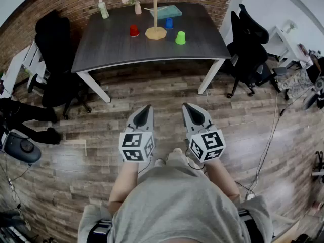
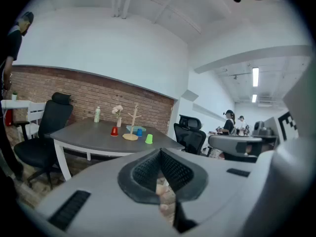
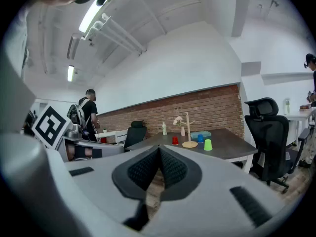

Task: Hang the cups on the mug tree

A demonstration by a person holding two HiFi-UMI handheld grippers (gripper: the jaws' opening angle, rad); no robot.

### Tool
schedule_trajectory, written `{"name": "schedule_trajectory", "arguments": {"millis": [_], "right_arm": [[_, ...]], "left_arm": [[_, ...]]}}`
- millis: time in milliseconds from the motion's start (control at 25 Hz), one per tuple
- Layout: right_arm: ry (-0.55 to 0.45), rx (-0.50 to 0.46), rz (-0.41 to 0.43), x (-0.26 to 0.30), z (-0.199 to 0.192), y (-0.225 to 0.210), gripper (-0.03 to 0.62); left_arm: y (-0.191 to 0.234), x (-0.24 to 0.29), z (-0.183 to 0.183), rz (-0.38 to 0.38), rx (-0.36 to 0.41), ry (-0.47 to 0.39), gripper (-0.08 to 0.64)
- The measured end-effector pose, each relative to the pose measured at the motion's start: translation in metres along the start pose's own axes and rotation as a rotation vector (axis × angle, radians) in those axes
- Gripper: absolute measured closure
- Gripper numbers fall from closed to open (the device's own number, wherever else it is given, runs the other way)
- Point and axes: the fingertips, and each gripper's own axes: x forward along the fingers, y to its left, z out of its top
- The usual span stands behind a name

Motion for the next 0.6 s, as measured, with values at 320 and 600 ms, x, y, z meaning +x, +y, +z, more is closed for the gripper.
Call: {"name": "schedule_trajectory", "arguments": {"millis": [320,600], "right_arm": [[-0.012,-0.013,-0.006,-0.008,0.002,0.005,0.594],[-0.002,0.025,-0.031,-0.006,-0.002,0.009,0.592]], "left_arm": [[0.001,-0.015,0.003,0.019,0.004,-0.019,0.551],[0.008,-0.021,0.007,-0.004,-0.004,-0.038,0.551]]}}
